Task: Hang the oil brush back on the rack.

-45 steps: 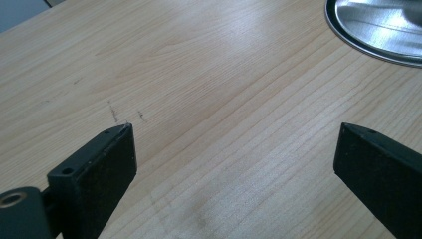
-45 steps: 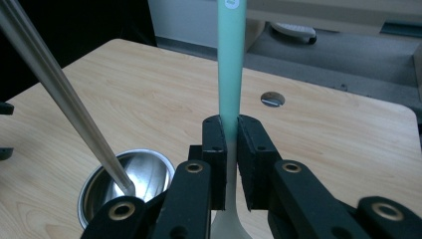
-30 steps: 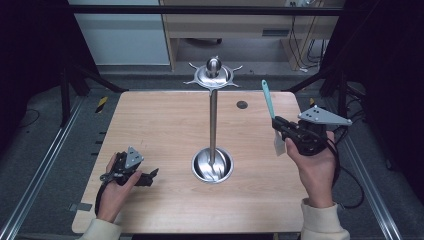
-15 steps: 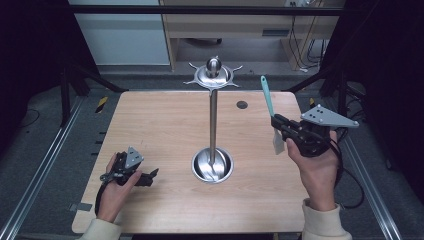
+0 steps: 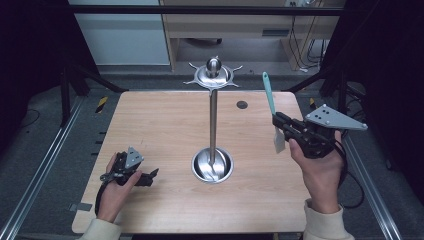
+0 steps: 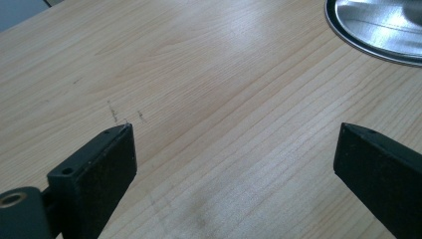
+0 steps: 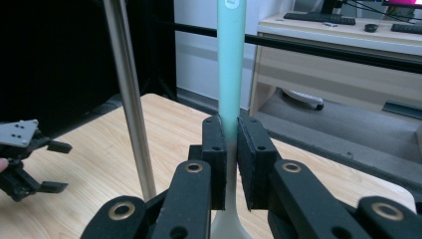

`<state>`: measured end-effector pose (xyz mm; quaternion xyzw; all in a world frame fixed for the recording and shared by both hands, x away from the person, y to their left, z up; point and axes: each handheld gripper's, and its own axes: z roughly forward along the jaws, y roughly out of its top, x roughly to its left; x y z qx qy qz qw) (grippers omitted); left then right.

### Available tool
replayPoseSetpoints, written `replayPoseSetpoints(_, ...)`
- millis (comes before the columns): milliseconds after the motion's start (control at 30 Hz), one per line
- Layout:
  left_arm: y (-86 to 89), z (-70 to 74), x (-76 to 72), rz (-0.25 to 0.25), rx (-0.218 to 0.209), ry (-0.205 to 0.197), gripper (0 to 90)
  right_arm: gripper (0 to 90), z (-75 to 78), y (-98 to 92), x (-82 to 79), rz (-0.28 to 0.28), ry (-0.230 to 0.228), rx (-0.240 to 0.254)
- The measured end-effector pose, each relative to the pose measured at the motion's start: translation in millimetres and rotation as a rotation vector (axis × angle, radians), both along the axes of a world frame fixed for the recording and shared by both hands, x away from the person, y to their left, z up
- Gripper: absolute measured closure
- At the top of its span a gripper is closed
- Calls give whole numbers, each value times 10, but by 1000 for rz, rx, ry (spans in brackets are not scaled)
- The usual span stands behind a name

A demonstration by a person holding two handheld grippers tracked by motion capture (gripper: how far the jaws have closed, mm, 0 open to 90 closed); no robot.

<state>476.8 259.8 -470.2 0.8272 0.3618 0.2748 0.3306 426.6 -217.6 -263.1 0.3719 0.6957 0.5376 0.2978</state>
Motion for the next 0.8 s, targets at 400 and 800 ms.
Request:
replayPoseSetpoints(400, -5, -4, -1, 3, -8, -2, 30, 828, 27, 34, -49, 53, -16, 24)
replayPoseSetpoints(800, 1, -1, -2, 2, -11, -4, 30, 828, 44, 120, -120, 141, -31, 24)
